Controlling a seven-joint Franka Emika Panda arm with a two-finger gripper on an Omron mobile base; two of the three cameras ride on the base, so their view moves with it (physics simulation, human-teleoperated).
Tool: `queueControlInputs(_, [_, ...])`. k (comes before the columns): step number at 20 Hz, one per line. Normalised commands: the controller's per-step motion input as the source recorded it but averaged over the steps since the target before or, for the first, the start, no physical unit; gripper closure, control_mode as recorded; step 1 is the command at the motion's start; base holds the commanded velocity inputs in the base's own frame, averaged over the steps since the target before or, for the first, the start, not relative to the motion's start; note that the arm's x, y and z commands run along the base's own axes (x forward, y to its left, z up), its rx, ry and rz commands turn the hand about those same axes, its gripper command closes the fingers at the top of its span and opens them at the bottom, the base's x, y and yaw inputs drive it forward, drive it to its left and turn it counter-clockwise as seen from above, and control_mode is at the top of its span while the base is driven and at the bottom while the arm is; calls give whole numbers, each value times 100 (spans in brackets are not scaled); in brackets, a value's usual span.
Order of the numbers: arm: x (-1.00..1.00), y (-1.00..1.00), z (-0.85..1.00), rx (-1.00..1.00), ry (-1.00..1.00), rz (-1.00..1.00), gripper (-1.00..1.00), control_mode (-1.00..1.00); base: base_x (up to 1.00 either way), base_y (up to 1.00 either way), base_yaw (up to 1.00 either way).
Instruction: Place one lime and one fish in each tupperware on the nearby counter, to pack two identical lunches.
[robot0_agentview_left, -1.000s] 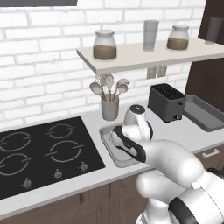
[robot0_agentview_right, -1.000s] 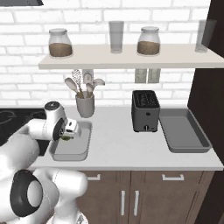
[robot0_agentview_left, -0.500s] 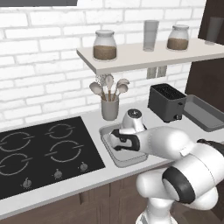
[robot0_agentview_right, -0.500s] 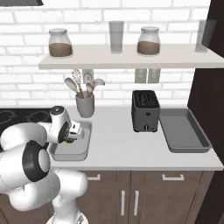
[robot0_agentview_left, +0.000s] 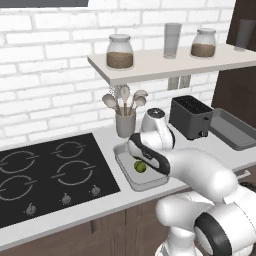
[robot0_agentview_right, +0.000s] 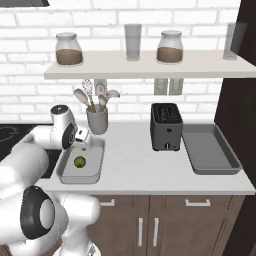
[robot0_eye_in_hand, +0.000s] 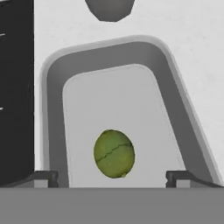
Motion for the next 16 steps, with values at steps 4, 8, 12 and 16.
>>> queueControlInputs(4, [-76,0,79,0,-2,-4,-100,-100,0,0,0])
queueControlInputs(8, [-98,-6,71,0,-5,0,-100,-100,0,0,0])
queueControlInputs(12, [-100,-38,32,0,-11,0,-100,-100,0,0,0])
queueControlInputs(16, [-100,-32,44,1,-6,0,-100,-100,0,0,0])
